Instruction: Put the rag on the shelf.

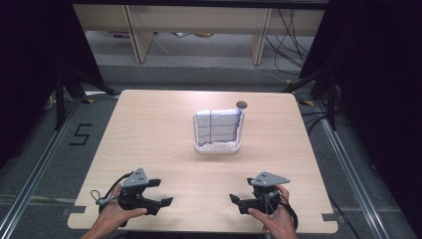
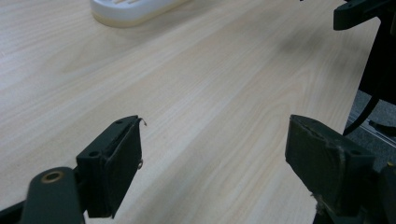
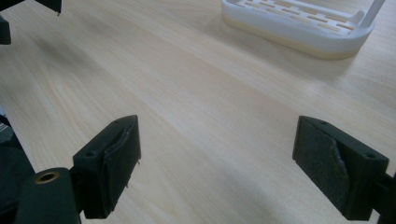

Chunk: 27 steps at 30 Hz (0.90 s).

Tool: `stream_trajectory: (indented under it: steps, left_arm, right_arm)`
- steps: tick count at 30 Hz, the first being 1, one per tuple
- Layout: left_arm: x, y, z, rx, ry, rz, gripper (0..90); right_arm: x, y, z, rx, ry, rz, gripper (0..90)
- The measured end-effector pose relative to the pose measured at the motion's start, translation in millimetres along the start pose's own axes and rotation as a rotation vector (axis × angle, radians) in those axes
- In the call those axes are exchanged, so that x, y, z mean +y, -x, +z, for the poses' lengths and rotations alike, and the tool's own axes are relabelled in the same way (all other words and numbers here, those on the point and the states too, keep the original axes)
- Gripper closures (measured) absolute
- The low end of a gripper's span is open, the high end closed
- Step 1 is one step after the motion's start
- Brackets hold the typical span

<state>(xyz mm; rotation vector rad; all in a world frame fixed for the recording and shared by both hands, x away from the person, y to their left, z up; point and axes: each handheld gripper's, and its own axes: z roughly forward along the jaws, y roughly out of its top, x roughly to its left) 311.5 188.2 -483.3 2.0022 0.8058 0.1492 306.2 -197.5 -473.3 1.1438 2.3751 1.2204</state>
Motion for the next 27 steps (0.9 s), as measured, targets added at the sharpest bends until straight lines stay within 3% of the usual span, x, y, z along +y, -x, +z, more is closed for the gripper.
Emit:
stream_trajectory:
  steps: [3, 4, 6, 9, 10, 11, 14, 17, 20, 21, 22, 27]
  left_arm:
    - [-4.9, 2.2, 0.5, 0.017, 0.008, 0.007, 18.3]
    - [-6.2, 2.9, 1.1, 0.007, 0.014, 0.000, 18.5]
    - [-9.3, 3.2, 0.3, 0.019, 0.003, 0.015, 18.4]
    - [-14.3, 3.0, 0.0, 0.039, -0.016, 0.039, 18.4]
    - [-15.8, 3.6, 0.8, 0.044, -0.013, 0.031, 18.4]
    - [-16.6, 2.8, 1.9, 0.033, -0.017, 0.032, 18.4]
    - [-15.2, 5.1, 2.7, 0.029, -0.014, 0.027, 18.4]
    - [-14.9, 0.5, 1.0, 0.041, -0.014, 0.046, 18.4]
    - [-15.7, -3.3, -0.4, 0.062, -0.011, 0.025, 18.4]
    - [-15.2, -5.8, -1.0, 0.070, -0.026, 0.049, 18.4]
    - [-15.4, -4.7, -0.1, 0.064, -0.012, 0.033, 18.4]
    - [-15.7, -6.1, -1.1, 0.055, -0.024, 0.038, 18.4]
  right_arm:
    - [-4.8, -3.4, 0.3, 0.010, -0.015, 0.002, 16.3]
    - [-6.2, -2.9, 0.8, 0.004, -0.017, -0.019, 16.3]
    - [-9.1, -4.8, 0.7, 0.004, -0.032, -0.007, 16.3]
    - [-13.6, -5.7, 1.0, -0.001, -0.049, -0.034, 16.5]
    - [-15.1, -6.8, 1.8, 0.009, -0.055, -0.032, 16.6]
    - [-15.9, -7.1, 1.5, -0.007, -0.060, -0.052, 16.7]
    - [-16.3, -8.6, 3.1, 0.010, -0.066, -0.066, 16.9]
    - [-16.8, -9.1, 3.2, 0.000, -0.075, -0.060, 17.0]
    - [-17.3, -7.3, 3.7, -0.008, -0.076, -0.063, 17.0]
    - [-17.2, -6.7, 3.8, -0.001, -0.078, -0.058, 17.0]
    - [-17.4, -5.6, 4.9, 0.011, -0.073, -0.073, 17.0]
    - [-18.0, -6.8, 7.0, 0.011, -0.088, -0.064, 17.3]
